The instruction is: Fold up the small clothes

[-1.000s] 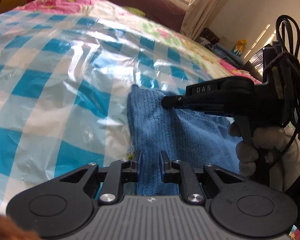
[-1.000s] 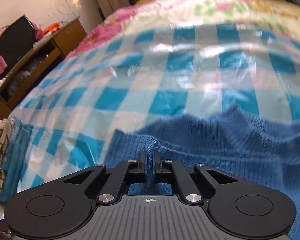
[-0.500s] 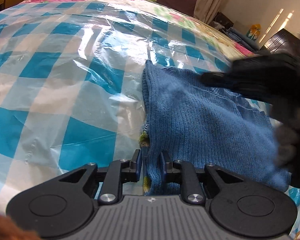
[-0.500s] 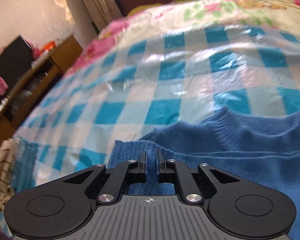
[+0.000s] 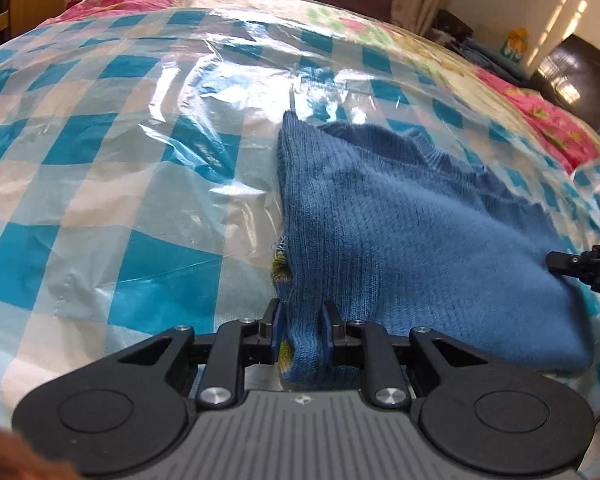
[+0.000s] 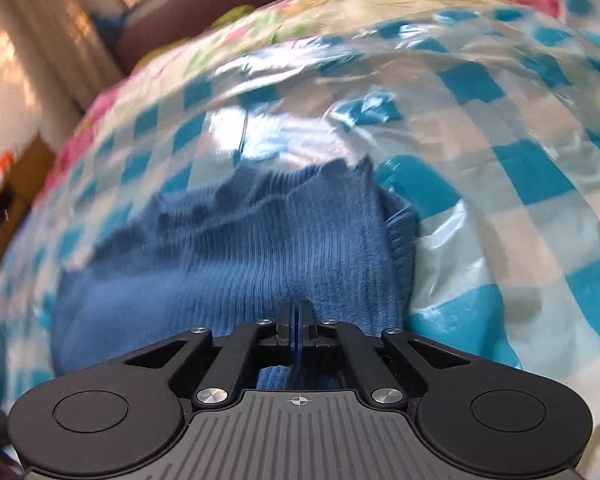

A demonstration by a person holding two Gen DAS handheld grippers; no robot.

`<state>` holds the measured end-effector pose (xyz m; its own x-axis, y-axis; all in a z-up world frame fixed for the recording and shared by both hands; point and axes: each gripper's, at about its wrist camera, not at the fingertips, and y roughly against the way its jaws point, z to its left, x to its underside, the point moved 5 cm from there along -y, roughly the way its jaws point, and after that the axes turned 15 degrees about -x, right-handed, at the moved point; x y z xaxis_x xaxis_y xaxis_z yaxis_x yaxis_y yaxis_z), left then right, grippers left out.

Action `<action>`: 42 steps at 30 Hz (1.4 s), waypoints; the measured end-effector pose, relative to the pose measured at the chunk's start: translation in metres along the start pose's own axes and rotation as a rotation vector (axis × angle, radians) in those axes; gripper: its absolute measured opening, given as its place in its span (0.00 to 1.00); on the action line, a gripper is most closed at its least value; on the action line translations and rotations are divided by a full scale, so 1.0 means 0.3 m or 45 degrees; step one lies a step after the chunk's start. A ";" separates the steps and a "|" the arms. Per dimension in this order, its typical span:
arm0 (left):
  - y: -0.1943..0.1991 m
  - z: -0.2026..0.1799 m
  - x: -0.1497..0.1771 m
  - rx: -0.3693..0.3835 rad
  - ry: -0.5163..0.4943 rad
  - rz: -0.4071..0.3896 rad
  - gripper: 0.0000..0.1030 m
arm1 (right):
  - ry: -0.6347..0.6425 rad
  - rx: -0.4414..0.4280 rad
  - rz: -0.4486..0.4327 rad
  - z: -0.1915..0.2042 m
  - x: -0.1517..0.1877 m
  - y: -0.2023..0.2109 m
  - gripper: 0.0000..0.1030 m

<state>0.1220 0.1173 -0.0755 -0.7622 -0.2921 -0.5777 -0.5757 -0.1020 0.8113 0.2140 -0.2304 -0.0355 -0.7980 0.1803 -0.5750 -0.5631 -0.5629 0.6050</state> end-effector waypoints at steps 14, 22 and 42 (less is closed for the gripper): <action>0.016 -0.025 0.019 -0.068 -0.023 0.003 0.24 | 0.125 0.138 0.037 -0.018 0.057 0.035 0.11; 0.022 -0.005 0.023 -0.100 0.005 0.029 0.28 | 0.139 0.104 -0.007 0.015 0.072 0.108 0.11; 0.061 -0.029 0.054 -0.113 -0.024 -0.007 0.29 | 0.181 0.198 0.062 0.048 0.125 0.112 0.16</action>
<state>0.1016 0.1025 -0.0691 -0.7652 -0.2734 -0.5829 -0.5519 -0.1877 0.8125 0.1619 -0.2310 -0.0288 -0.7933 0.0341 -0.6079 -0.5595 -0.4348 0.7056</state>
